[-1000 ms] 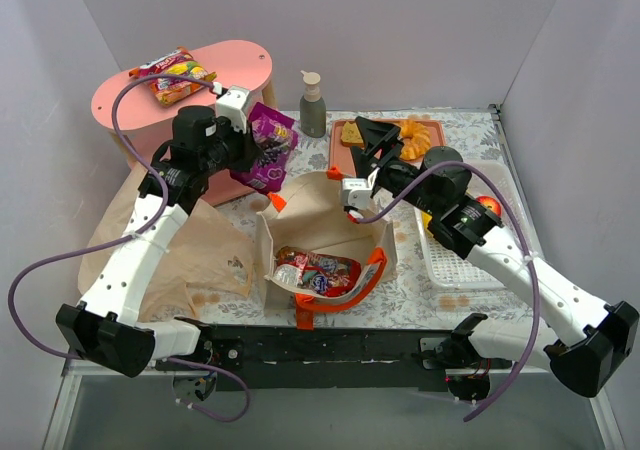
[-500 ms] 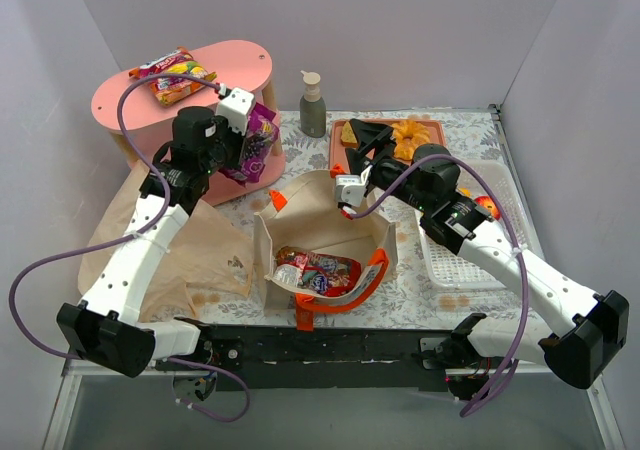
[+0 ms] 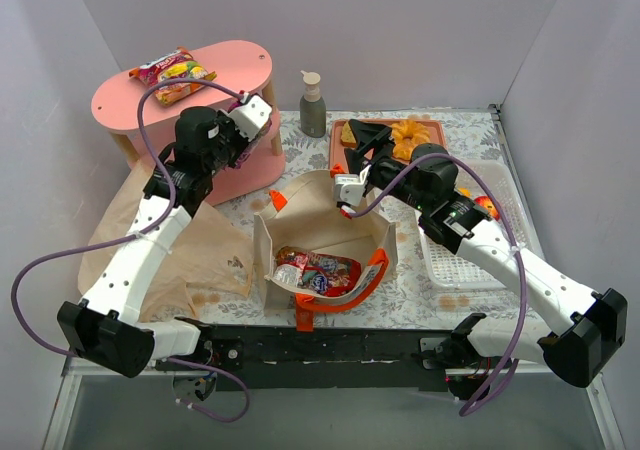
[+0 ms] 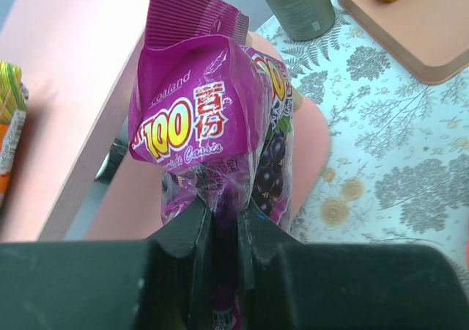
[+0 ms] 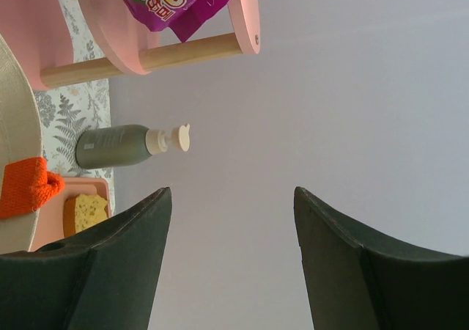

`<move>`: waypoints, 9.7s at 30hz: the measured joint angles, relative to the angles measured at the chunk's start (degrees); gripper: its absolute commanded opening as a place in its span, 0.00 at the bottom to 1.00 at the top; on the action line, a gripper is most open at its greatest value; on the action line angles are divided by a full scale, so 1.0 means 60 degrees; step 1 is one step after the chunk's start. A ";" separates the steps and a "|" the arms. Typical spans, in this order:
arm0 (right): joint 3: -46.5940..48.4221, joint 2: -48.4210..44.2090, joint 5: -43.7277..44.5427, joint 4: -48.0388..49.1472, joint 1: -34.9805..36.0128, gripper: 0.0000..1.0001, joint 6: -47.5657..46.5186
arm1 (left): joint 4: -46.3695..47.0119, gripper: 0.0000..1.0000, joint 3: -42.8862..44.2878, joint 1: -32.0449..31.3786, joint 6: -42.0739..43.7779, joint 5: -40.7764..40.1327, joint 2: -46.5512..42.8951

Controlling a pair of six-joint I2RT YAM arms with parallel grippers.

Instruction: Untie the knot of the grocery bags and take out the mixed food

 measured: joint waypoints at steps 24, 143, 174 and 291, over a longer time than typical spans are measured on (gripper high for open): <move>-0.0557 -0.0186 0.0219 0.0171 0.0000 0.73 0.0390 | 0.2630 0.00 -0.3355 -0.0528 0.6419 -0.0164 -0.1373; -0.0616 -0.1381 -0.2175 -0.5300 0.0299 0.69 0.6408 | -0.2838 0.62 0.1155 -0.0597 -0.3126 0.5308 0.3082; -0.2685 -0.2127 -0.2954 -0.6003 0.0699 0.57 0.3646 | -0.1235 0.00 -0.1293 -0.1541 -0.2226 0.7541 -0.0306; 0.6645 0.0463 -0.0164 -0.6455 0.0295 0.01 0.5067 | 0.2364 0.00 -0.1745 -0.1362 -0.5238 0.7264 0.2029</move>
